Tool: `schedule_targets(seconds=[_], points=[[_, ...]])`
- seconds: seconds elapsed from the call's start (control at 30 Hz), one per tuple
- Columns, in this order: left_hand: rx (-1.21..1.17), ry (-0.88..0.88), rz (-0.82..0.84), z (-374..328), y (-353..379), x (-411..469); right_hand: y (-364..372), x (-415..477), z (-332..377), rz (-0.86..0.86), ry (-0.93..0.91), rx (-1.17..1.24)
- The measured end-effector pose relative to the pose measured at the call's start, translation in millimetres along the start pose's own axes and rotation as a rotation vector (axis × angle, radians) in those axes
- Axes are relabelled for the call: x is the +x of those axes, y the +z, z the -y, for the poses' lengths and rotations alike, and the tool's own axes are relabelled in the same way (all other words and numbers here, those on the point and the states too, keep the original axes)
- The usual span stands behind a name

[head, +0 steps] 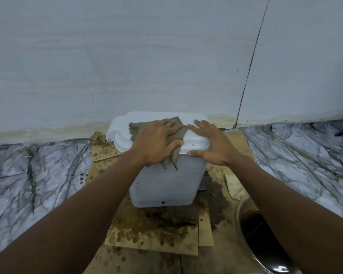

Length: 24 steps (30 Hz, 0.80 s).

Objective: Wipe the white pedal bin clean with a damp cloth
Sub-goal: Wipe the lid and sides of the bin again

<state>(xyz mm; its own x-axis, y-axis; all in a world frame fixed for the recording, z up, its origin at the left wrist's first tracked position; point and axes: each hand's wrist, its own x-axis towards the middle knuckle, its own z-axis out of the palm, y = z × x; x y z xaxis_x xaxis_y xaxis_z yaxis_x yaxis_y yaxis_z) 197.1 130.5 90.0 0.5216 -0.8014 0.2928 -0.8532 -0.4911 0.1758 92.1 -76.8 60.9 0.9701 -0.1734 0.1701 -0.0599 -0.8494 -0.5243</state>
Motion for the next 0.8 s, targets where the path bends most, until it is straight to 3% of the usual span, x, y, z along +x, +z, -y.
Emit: schedule_targets(seconds=[0.23, 0.4, 0.8], points=[[-0.070, -0.064, 0.074, 40.7, -26.6, -24.5, -0.7, -1.6, -3.3, 0.009, -0.027, 0.007], [-0.097, -0.130, 0.031, 62.4, -39.6, -44.0, -0.3, -0.4, -0.2, -0.005, -0.032, 0.028], [0.002, -0.050, 0.011, 2.5, -8.7, 2.2, -2.2, 0.3, 4.5, 0.001, 0.002, -0.003]])
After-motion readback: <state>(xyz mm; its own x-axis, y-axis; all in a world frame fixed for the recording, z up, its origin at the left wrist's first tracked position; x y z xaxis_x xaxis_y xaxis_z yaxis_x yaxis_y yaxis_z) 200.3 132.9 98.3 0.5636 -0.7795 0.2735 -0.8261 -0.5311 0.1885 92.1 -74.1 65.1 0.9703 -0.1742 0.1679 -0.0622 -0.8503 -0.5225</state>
